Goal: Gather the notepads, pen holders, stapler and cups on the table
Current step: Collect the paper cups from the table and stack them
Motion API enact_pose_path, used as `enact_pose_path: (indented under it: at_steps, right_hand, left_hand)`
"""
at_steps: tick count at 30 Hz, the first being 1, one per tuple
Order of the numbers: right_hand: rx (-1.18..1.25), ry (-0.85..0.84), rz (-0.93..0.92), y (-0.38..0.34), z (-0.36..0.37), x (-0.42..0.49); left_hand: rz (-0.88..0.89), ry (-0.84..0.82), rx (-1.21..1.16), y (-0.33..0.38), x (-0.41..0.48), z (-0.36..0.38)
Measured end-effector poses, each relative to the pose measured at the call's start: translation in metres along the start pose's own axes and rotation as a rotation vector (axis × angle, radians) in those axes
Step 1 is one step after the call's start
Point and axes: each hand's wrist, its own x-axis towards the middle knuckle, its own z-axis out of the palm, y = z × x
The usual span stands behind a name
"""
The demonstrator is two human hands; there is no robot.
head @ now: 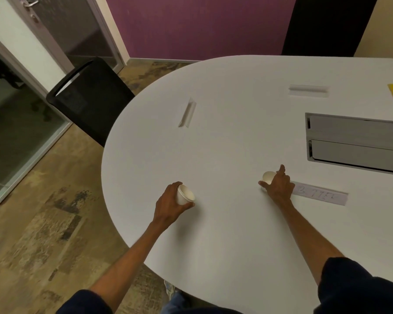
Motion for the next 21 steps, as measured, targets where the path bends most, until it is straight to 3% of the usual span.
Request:
enact_pose_path:
  at_steps: [8,10,14,21]
  right_hand:
    - [-0.020,0.103,-0.135,-0.026,0.008,-0.024]
    - [0.072,0.060,-0.221,-0.049,0.015,-0.043]
    - [0.400,-0.311,-0.344,-0.102,0.025,-0.087]
    - [0.472,-0.822,-0.436,-0.182,0.044,-0.130]
  left_hand:
    - [-0.027,0.041,-0.079,-0.009,0.000,0.006]
    - [-0.030,0.031,-0.097,-0.008,0.000,0.006]
    - [-0.008,0.010,-0.098,-0.003,0.000,0.005]
    - [0.055,0.038,-0.052,-0.013,-0.009,-0.017]
